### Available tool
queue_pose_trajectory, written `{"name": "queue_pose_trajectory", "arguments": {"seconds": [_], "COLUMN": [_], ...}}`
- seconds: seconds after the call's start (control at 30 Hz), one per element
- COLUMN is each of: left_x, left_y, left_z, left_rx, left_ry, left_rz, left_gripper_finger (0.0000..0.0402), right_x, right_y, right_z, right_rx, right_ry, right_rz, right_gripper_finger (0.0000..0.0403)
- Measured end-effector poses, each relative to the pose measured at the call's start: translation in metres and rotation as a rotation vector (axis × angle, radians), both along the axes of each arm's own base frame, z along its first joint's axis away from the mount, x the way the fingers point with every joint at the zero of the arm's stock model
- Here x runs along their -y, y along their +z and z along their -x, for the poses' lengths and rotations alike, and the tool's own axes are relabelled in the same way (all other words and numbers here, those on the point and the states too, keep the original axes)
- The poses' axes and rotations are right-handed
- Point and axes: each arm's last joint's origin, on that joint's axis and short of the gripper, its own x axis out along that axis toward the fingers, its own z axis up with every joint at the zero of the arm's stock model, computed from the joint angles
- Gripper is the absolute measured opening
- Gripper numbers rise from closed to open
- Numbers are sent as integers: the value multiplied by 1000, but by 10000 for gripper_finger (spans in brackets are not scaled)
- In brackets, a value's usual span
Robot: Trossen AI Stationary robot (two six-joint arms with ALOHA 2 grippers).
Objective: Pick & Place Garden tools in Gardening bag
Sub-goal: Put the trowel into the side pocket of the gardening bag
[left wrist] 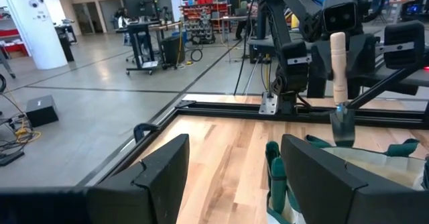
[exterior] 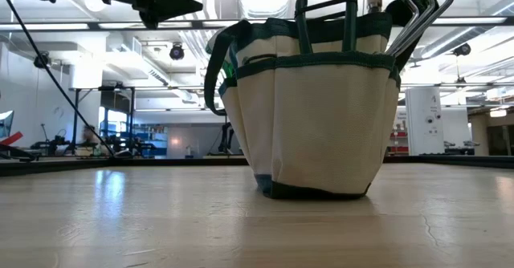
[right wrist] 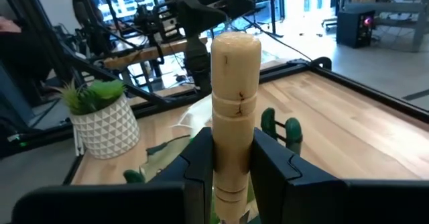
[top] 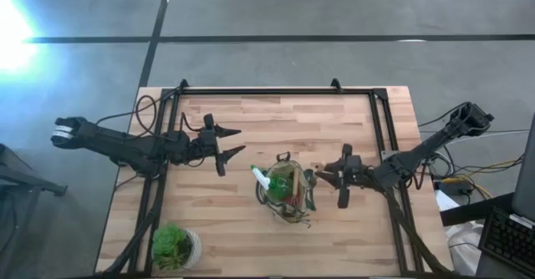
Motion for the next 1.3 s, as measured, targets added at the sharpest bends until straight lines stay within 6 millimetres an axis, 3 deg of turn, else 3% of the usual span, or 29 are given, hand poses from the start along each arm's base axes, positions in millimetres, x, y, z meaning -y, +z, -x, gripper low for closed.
{"name": "queue_pose_trajectory", "arguments": {"seconds": [0.6,0.9,1.3], "left_x": [-2,-3,-16], "left_y": [11,18,20], "left_z": [1,2,2], "left_rx": [65,104,113], "left_ry": [78,93,160], "left_rz": [-117,-198,-219], "left_gripper_finger": [239,239,239], "right_x": [-16,-30,-43], "right_y": [-15,-23,-38], "right_z": [-12,-9,-13], "right_rx": [19,16,28], "right_ry": [-22,-66,-129], "right_rz": [-65,-83,-95], "right_gripper_finger": [57,57,57]}}
